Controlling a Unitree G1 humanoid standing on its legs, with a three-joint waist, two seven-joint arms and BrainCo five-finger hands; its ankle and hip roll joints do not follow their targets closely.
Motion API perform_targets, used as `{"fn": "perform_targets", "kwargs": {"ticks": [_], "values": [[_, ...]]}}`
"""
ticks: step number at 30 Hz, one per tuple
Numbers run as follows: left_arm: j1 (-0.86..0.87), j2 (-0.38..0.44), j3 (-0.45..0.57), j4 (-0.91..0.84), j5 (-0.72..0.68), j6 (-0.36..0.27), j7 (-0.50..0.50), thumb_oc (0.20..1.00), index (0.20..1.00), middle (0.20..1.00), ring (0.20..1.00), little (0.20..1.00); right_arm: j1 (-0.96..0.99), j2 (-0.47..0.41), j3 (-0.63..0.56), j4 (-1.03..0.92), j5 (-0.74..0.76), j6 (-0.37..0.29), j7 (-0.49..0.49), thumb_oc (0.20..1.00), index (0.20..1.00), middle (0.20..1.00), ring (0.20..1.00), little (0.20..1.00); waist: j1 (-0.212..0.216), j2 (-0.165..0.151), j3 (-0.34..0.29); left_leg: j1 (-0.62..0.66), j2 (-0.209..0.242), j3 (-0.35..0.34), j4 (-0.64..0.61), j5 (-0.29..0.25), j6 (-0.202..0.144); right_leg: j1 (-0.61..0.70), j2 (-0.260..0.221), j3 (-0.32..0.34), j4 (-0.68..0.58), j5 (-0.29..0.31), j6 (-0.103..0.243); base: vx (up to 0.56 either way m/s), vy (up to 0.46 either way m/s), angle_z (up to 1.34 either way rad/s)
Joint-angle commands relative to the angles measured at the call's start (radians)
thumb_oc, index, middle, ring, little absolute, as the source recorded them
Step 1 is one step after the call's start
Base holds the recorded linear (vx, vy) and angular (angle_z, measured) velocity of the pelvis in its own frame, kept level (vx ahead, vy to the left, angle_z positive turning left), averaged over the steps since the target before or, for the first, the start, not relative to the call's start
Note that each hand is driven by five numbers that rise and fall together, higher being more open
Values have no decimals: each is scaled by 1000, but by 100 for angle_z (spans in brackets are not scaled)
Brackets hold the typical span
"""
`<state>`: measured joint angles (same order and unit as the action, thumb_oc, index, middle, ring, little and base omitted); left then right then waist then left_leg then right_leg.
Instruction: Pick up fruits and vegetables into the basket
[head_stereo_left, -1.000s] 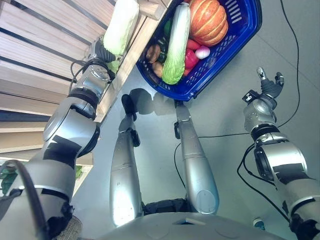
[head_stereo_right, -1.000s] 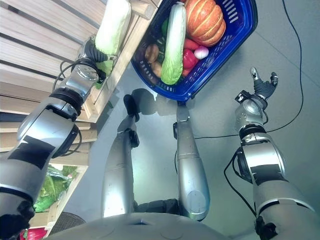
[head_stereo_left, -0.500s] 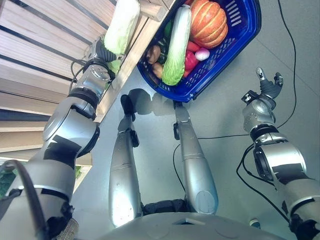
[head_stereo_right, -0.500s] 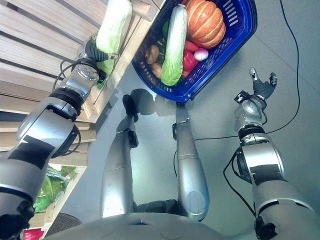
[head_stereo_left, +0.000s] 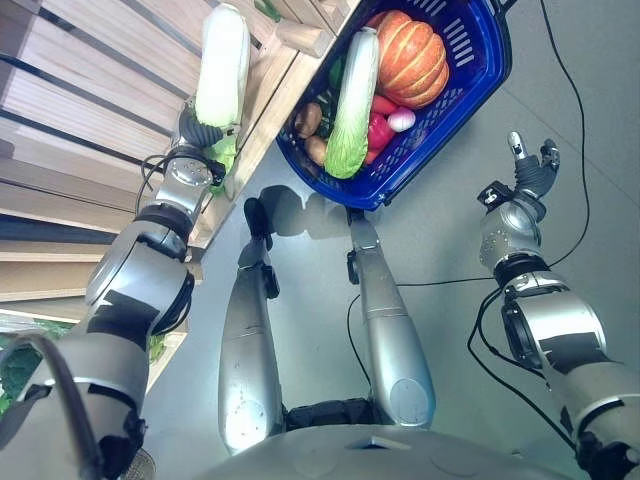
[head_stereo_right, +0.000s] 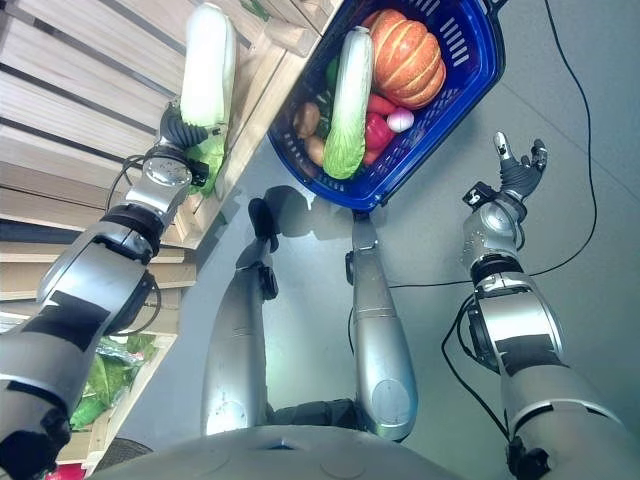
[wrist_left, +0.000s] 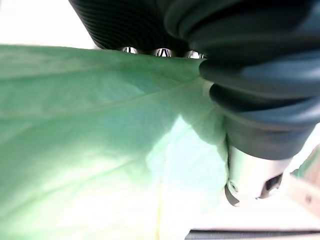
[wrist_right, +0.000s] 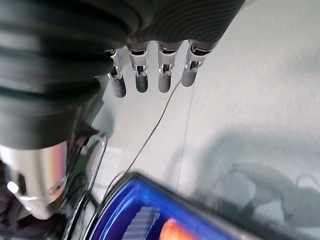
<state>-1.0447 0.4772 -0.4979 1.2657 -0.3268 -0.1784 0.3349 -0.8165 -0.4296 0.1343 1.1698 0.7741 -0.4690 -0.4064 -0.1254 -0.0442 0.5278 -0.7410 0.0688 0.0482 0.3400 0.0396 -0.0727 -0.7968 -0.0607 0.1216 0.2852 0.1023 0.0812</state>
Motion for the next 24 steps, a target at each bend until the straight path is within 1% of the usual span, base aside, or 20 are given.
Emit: {"fn": "perform_targets", "kwargs": {"ticks": [1, 5, 6, 7, 8, 9, 10, 12, 13, 14, 15, 18, 19, 22, 24], "values": [[28, 24, 104, -24, -63, -68, 52, 200, 200, 200, 200, 200, 45, -31, 5, -70, 20, -80, -9, 1000, 1000, 1000, 1000, 1000, 19, 39, -8, 9, -36, -35, -61, -1, 25, 34, -3, -122, 49, -64, -18, -20, -12, 3], [55, 29, 124, -82, -68, -101, 101, 200, 200, 200, 200, 200, 63, -22, 16, -154, -14, -93, -41, 1000, 1000, 1000, 1000, 1000, 25, 40, -8, 25, -38, -37, -59, -10, 25, 52, -3, -127, 55, -77, -22, -8, -14, 6], [59, 33, 133, -106, -67, -114, 115, 200, 200, 200, 200, 200, 64, -21, 21, -185, -27, -94, -51, 1000, 1000, 1000, 1000, 1000, 27, 39, -8, 21, -39, -39, -62, -2, 24, 50, -3, -128, 51, -71, -23, 5, -15, 4], [67, 35, 137, -129, -61, -132, 129, 200, 200, 200, 200, 200, 72, -20, 27, -209, -39, -99, -60, 1000, 1000, 1000, 1000, 1000, 29, 39, -8, 26, -40, -40, -59, -9, 24, 57, -3, -129, 53, -79, -24, 0, 0, 0], [72, 39, 141, -158, -50, -145, 143, 200, 200, 200, 200, 200, 77, -20, 34, -239, -57, -104, -70, 1000, 1000, 1000, 1000, 1000, 30, 39, -8, 22, -41, -41, -64, -1, 24, 54, -4, -129, 47, -71, -25, 0, 0, 0], [83, 39, 143, -185, -46, -156, 150, 200, 200, 200, 200, 200, 87, -20, 39, -268, -65, -104, -77, 1000, 1000, 1000, 1000, 1000, 31, 39, -8, 28, -42, -42, -60, -9, 24, 60, -4, -130, 51, -80, -25, -26, -16, 4], [96, 43, 147, -237, -26, -169, 175, 200, 200, 200, 200, 200, 99, -20, 44, -325, -64, -100, -82, 1000, 1000, 1000, 1000, 1000, 32, 39, -8, 26, -43, -42, -64, -2, 24, 60, -3, -130, 46, -72, -25, -10, -18, 4], [123, 43, 151, -305, 11, -191, 212, 200, 200, 200, 200, 200, 127, -14, 46, -388, -60, -105, -67, 1000, 1000, 1000, 1000, 1000, 35, 39, -8, 33, -45, -44, -62, -10, 24, 68, -1, -130, 47, -79, -27, -5, -8, 2], [139, 46, 152, -367, 47, -202, 253, 200, 200, 200, 200, 200, 145, -8, 48, -447, -52, -103, -54, 1000, 1000, 1000, 1000, 1000, 36, 40, -8, 30, -47, -46, -66, -2, 25, 65, -1, -130, 44, -72, -28, 0, 0, 0], [151, 45, 152, -392, 61, -210, 266, 200, 200, 200, 200, 200, 155, -3, 49, -470, -49, -105, -44, 1000, 1000, 1000, 1000, 1000, 38, 40, -8, 34, -48, -47, -62, -9, 25, 69, 0, -130, 47, -79, -28, -28, -21, 4], [170, 47, 153, -450, 107, -227, 295, 200, 200, 200, 200, 200, 173, 6, 48, -519, -15, -104, 11, 1000, 1000, 1000, 1000, 1000, 42, 41, -8, 29, -50, -51, -65, -2, 26, 67, -1, -131, 43, -73, -30, -17, -22, 3], [213, 44, 153, -555, 210, -269, 333, 200, 200, 200, 200, 200, 208, 20, 41, -602, 34, -106, 125, 1000, 1000, 1000, 1000, 1000, 51, 45, -8, 29, -52, -55, -64, -1, 26, 73, -3, -135, 42, -74, -31, -19, -30, 4], [223, 43, 157, -580, 251, -279, 336, 200, 200, 200, 200, 200, 219, 26, 39, -626, 53, -104, 167, 1000, 1000, 1000, 1000, 1000, 54, 45, -8, 29, -53, -57, -63, -2, 27, 75, -5, -137, 43, -75, -31, 6, -32, 3], [242, 54, 155, -637, 329, -310, 330, 200, 200, 200, 200, 200, 238, 30, 42, -687, 80, -82, 246, 1000, 1000, 1000, 1000, 1000, 60, 46, -8, 36, -53, -56, -60, -8, 28, 82, -10, -143, 46, -81, -30, 2, -9, 1], [252, 70, 146, -707, 384, -314, 333, 200, 200, 200, 200, 200, 250, 30, 49, -752, 88, -53, 301, 1000, 1000, 1000, 1000, 1000, 62, 47, -8, 32, -54, -59, -65, 1, 28, 80, -14, -147, 43, -75, -29, -18, -15, 5]]}}
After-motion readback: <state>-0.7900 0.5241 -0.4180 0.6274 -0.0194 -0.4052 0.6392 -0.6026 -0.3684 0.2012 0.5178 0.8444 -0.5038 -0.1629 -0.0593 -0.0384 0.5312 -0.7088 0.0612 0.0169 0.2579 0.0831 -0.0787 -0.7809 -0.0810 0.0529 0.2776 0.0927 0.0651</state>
